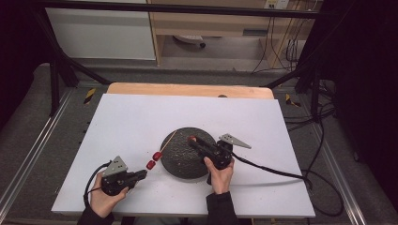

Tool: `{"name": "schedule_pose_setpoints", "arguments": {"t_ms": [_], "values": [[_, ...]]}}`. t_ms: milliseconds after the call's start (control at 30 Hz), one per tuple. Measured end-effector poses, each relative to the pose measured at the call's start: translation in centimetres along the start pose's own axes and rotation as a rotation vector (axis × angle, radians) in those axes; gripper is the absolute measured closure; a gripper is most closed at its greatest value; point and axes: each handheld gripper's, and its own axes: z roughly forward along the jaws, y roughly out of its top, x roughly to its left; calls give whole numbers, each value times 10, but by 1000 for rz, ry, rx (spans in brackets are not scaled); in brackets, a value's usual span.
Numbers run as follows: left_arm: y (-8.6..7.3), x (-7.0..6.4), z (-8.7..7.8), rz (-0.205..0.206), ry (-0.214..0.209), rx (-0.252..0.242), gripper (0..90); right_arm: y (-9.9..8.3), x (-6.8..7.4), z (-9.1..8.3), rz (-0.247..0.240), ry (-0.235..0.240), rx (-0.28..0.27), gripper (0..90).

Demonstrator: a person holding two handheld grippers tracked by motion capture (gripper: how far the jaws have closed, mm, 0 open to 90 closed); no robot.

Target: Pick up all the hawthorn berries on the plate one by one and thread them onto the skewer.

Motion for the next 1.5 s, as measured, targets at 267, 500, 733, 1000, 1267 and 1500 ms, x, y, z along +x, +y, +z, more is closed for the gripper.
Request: {"name": "schedule_pose_setpoints", "arguments": {"t_ms": [267,500,733,1000,1267,1500], "values": [[1,-7,5,-13,6,-15,884,-2,-2,-1,68,-17,-90,631],[5,-13,9,-26,9,-27,883,-2,-6,7,126,-18,-147,631],[9,-23,13,-43,19,-49,883,3,-9,10,167,-10,-187,631],[16,-35,22,-64,18,-57,883,14,-12,11,186,1,-243,632],[21,-43,31,-68,5,-56,883,21,-15,13,206,10,-285,632],[25,-46,35,-68,-1,-63,883,23,-17,15,233,9,-319,632]]}}
